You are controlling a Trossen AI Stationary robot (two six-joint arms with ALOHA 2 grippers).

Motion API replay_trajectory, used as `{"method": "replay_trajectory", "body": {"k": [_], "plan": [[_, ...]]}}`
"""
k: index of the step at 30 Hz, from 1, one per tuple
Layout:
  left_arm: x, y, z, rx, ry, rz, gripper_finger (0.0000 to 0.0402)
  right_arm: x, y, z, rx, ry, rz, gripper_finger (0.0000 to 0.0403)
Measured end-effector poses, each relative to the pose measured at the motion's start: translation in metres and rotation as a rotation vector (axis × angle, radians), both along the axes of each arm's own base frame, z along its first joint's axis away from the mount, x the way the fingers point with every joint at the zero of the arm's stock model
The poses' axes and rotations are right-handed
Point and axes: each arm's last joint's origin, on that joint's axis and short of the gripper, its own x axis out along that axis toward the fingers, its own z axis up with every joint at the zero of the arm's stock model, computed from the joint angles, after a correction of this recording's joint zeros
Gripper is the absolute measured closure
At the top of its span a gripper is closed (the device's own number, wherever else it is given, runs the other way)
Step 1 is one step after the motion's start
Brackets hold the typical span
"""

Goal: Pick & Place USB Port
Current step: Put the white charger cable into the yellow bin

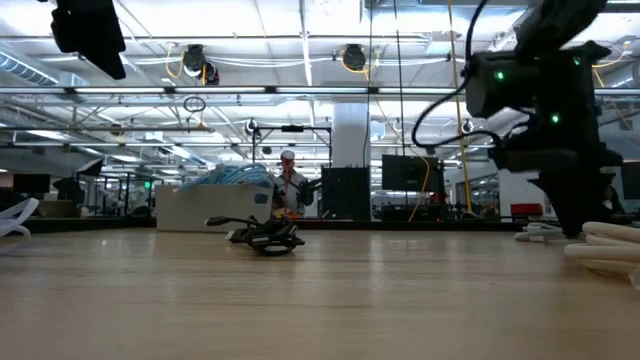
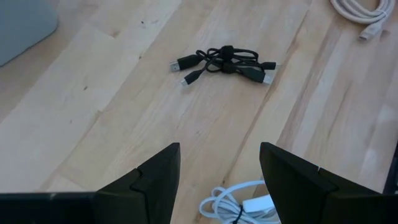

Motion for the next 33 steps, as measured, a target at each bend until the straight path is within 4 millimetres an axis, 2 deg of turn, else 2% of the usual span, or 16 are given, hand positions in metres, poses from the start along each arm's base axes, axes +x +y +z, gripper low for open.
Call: {"method": "replay_trajectory", "body": {"k": [4,8,12,19,23,26,29,33], "plan": [[0.0,0.0,0.0,0.0,0.0,0.0,0.0179,-0.001,0.001,-0.015,0.041,-0.071,-0.019,0.0262],[0.0,0.0,0.0,0.0,0.001,0.0,0.0179,-0.002,0.002,-0.018,0.055,-0.085,-0.056,0.0278],[0.0,0.0,0.0,0.001,0.001,0.0,0.0179,0.002,0.002,-0.012,0.062,-0.107,-0.036,0.0313],[0.0,0.0,0.0,0.012,0.005,-0.014,0.0179,0.02,0.001,0.01,0.056,-0.258,0.0,0.0377],[-0.001,0.0,-0.001,0.016,0.013,-0.016,0.0179,0.034,0.004,0.037,0.054,-0.378,0.015,0.0378],[-0.003,-0.001,-0.001,0.023,0.025,-0.024,0.0179,0.044,0.015,0.067,0.066,-0.477,0.024,0.0374],[-0.004,-0.002,-0.002,0.027,0.032,-0.037,0.0179,0.051,0.035,0.106,0.062,-0.586,0.026,0.0381],[-0.006,-0.005,-0.002,0.047,0.034,-0.055,0.0179,0.041,0.07,0.152,0.045,-0.58,0.006,0.0386]]}}
